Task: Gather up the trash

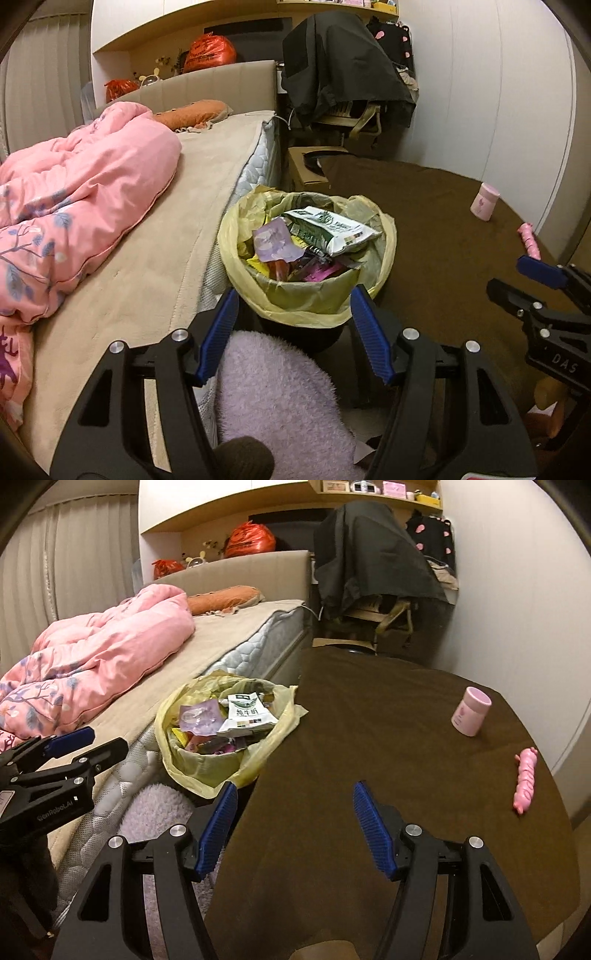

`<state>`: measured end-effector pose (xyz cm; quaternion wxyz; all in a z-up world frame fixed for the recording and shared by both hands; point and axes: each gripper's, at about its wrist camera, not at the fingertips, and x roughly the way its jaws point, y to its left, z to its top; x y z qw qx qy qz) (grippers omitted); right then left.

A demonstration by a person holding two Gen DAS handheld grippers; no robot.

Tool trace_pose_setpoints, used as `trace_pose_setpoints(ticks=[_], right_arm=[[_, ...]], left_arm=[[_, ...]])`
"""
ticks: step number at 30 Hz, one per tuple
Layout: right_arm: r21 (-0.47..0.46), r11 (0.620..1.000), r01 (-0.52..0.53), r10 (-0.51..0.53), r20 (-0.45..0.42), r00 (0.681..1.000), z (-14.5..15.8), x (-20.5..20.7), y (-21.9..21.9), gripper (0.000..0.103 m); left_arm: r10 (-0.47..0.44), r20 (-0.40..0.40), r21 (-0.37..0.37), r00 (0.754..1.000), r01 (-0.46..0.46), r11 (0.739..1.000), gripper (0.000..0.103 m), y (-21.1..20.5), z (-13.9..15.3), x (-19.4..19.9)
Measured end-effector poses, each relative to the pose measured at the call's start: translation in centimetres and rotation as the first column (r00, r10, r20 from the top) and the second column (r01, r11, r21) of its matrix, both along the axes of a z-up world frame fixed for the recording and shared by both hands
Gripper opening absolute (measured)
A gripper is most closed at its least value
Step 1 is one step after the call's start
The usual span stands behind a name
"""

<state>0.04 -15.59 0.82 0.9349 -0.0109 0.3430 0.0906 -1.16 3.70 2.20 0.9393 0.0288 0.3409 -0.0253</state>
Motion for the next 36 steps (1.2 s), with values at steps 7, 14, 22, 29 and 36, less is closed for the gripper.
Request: trace_pose_setpoints(ticks=[7, 14, 22, 29, 36], right_arm=[[-0.002, 1.0, -0.005, 0.005, -0.013, 1.0, -0.38, 0.27, 0.35, 0.061], [0.004, 1.0, -0.008, 0.008, -0.032, 0.999, -0.85, 0.54, 0.42, 0.061], [0.005, 1.0, -0.009, 0.009, -0.036, 0.999, -0.95, 0.53, 0.54, 0.061], [0.006, 1.0, -0.007, 0.008, -0.036, 0.999, -1.02, 0.44, 0.61, 0.061], [0.007, 1.0, -0.009, 0.009, -0.037, 0.999, -1.04, 0.39, 0.65, 0.061]], left_arm=[[-0.019, -0.03, -0.021, 0.999, 0.018, 1.0, 0.06, 0.05, -0.72, 0.21], [-0.023, -0.033, -0.026, 0.999, 0.022, 0.999, 0.06, 0.13, -0.82, 0.31], [-0.025, -0.032, -0.022, 0.999, 0.024, 0.999, 0.06, -0.06, -0.89, 0.3], [-0.024, -0.032, -0.023, 0.999, 0.023, 0.999, 0.06, -0.14, -0.86, 0.26], [-0.023, -0.029, -0.021, 0.999, 0.023, 1.0, 0.06, -0.18, -0.9, 0.26]])
